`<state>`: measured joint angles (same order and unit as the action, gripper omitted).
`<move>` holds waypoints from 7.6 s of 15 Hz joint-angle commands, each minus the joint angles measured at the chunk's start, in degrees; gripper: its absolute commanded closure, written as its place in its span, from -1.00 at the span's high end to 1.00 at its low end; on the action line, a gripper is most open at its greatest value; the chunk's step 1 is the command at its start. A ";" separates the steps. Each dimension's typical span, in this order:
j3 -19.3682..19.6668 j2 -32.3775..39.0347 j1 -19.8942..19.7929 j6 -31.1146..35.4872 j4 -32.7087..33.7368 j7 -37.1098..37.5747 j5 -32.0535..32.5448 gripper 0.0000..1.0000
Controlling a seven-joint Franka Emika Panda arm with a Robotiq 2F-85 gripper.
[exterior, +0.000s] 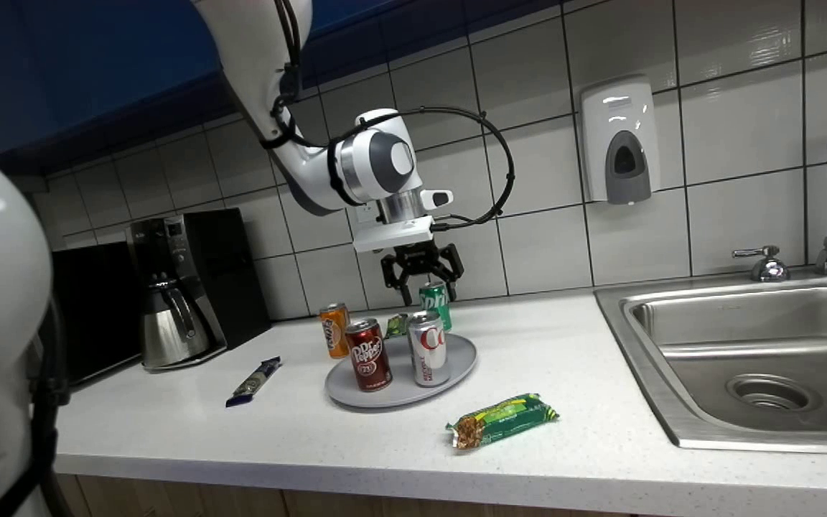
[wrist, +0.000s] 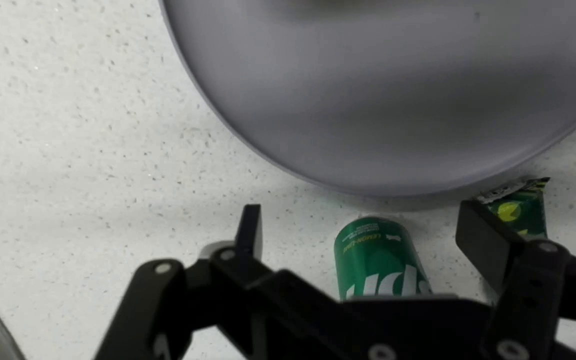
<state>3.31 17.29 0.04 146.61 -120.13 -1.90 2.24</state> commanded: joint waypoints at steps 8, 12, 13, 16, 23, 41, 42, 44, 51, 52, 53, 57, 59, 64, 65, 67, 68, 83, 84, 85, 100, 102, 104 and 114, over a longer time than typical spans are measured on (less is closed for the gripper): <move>-3.72 6.08 -2.52 -7.03 11.33 -7.79 -4.17 1.00; -3.93 8.47 -2.62 -9.41 14.67 -8.95 -4.18 1.00; -4.01 9.14 -2.63 -9.97 15.66 -9.01 -4.04 1.00; -4.02 10.91 -2.31 -11.18 18.13 -8.94 -3.30 1.00; -3.82 14.82 -2.02 -13.52 23.64 -8.73 -2.50 1.00; -3.91 18.40 -1.52 -14.80 29.82 -8.33 -1.96 -0.23; -3.87 17.97 -1.38 -14.49 29.43 -8.15 -1.88 -0.23; -3.92 17.19 -1.22 -14.00 28.71 -8.01 -1.87 -0.23; -3.89 13.15 0.02 -11.91 24.07 -6.84 -1.70 -0.23; -3.91 12.42 0.15 -11.58 23.15 -6.67 -1.77 -0.23; -3.92 11.66 0.26 -11.25 22.22 -6.53 -1.85 -0.23; -3.79 8.64 0.49 -9.82 17.86 -5.83 -2.03 -0.23; -3.69 7.24 0.44 -9.17 15.58 -5.35 -2.11 -0.23; -3.28 3.72 0.44 -6.95 9.71 -3.77 -2.05 -0.23; -3.20 3.02 0.40 -6.40 8.50 -3.47 -2.07 -0.23; -2.97 1.79 0.35 -5.46 6.47 -2.86 -2.03 -0.23; -2.84 1.25 0.27 -5.17 5.60 -2.60 -2.07 -0.23; -0.83 0.27 -1.05 -4.99 1.30 -0.86 -2.39 -0.23; -0.82 0.31 -1.06 -5.16 1.34 -0.92 -2.42 0.77; -0.78 0.31 -1.01 -5.22 1.36 -0.81 -2.34 0.79; -1.56 0.52 -1.11 -7.15 6.12 -4.79 -1.15 1.00; -1.85 1.06 -1.45 -7.42 7.34 -6.91 -1.46 1.00; -2.15 1.52 -1.72 -7.55 8.53 -9.13 -1.68 1.00; -2.87 1.19 -1.48 -6.38 8.22 -12.17 -1.69 1.00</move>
<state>1.36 18.50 -0.57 140.35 -111.98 -14.42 0.08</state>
